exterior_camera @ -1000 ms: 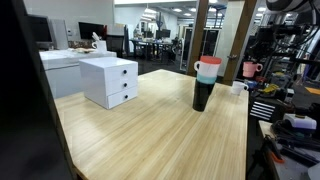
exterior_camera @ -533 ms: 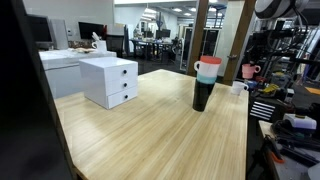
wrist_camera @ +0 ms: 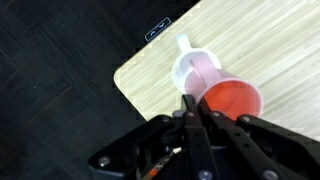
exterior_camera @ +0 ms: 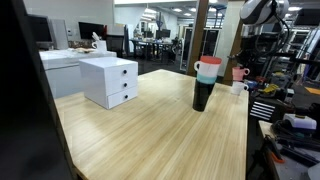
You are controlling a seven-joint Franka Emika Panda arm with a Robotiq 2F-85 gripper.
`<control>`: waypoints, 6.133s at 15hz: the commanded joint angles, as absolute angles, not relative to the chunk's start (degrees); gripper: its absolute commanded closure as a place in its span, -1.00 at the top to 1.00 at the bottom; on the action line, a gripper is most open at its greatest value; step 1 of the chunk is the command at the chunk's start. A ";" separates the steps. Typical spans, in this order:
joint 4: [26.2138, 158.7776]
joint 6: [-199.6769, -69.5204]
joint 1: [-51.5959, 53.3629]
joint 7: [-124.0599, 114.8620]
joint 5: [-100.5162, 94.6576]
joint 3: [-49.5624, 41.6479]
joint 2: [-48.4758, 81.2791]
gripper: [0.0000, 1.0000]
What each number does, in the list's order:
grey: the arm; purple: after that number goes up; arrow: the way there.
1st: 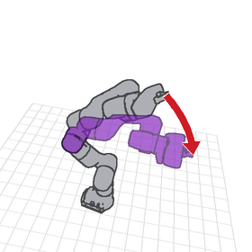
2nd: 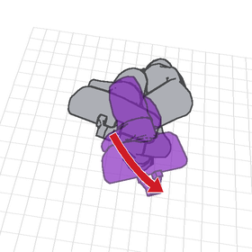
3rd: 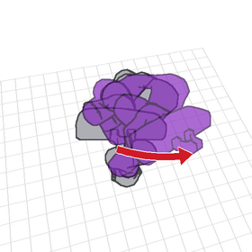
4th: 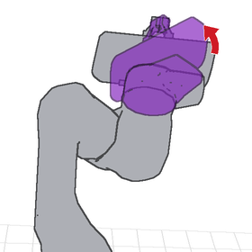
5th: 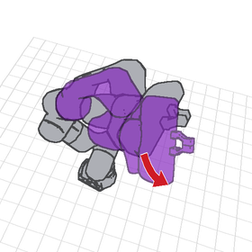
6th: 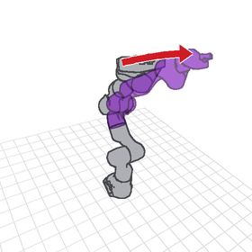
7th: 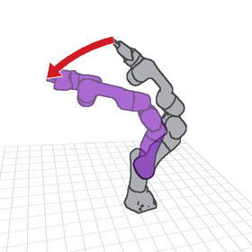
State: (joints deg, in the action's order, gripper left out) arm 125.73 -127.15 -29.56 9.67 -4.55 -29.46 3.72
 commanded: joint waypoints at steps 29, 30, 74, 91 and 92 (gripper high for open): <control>122.11 -139.18 -36.05 26.96 12.81 -19.52 16.89 -0.90; 122.75 -139.51 -36.73 27.84 13.49 -18.82 16.74 -0.39; 140.03 -120.87 -11.82 -0.77 -5.90 -10.04 -21.14 0.47; 140.29 -119.29 -11.04 -2.39 -4.73 -8.65 -21.16 -0.89; 140.17 -119.00 -10.99 -2.22 -4.63 -8.68 -21.13 -0.88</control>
